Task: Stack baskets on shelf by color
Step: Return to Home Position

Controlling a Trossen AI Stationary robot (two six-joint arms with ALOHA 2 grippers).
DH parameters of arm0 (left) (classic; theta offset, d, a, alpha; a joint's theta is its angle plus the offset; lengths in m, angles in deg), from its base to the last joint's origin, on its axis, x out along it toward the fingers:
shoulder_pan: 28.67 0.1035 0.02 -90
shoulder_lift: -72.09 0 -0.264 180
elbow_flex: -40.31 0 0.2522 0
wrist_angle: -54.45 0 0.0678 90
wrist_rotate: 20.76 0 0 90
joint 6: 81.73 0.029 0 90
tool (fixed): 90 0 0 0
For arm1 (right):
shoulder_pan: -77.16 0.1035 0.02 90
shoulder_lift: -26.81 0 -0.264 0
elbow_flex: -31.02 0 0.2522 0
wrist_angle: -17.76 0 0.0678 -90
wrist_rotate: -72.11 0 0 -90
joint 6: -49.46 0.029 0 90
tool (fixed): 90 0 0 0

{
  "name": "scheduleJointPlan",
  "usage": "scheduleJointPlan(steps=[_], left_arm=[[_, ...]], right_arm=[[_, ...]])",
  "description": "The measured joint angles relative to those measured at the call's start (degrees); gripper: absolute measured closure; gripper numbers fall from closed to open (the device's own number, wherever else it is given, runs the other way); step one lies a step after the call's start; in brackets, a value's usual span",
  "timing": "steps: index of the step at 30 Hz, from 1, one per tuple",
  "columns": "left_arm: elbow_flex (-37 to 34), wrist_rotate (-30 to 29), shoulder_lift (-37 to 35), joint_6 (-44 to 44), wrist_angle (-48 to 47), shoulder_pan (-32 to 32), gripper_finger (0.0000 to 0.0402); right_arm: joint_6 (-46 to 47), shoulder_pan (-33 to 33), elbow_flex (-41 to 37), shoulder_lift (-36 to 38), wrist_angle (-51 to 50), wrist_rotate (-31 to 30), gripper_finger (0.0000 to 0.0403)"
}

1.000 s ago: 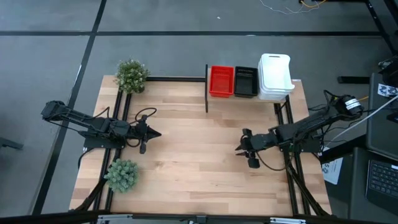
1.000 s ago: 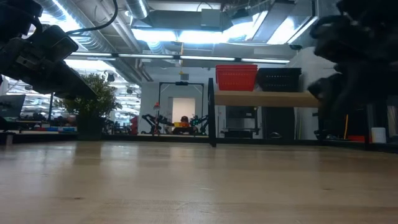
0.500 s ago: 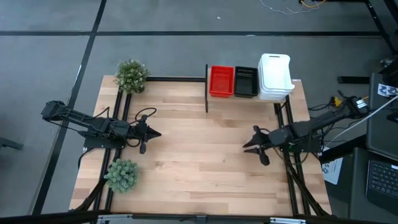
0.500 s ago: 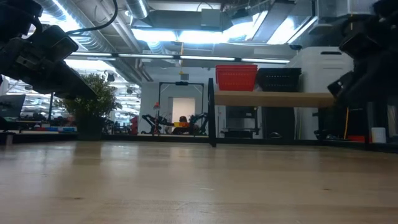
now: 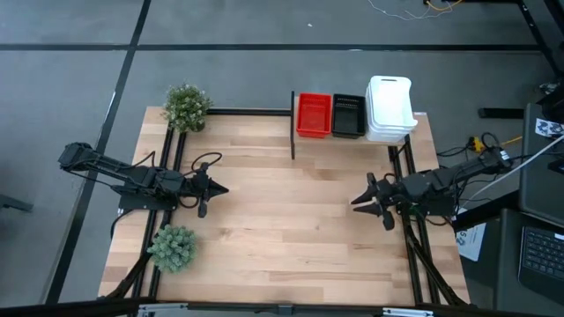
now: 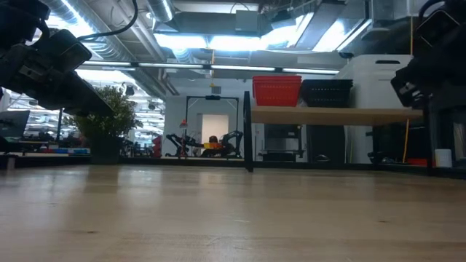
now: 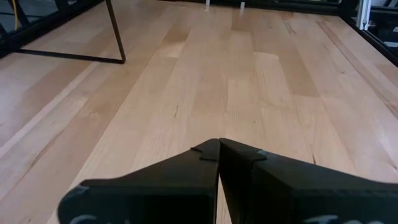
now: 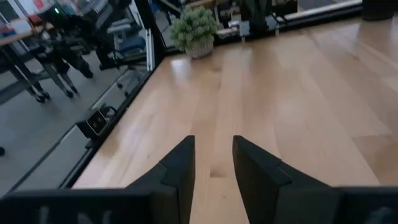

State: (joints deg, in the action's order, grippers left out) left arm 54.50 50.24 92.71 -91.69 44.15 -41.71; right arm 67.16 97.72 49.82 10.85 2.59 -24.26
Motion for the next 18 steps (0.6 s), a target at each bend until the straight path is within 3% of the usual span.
scheduleJointPlan(steps=[13, 18], left_arm=[[0.0, 0.0, 0.0, 0.0, 0.0, 0.0, 0.0401], [0.0, 0.0, 0.0, 0.0, 0.0, 0.0, 0.0401]], right_arm=[[-0.2, 0.0, 0.0, 14.2, -12.3, 0.0, 0.0296], [-0.2, 0.0, 0.0, 15.9, -12.0, 0.0, 0.0296]])
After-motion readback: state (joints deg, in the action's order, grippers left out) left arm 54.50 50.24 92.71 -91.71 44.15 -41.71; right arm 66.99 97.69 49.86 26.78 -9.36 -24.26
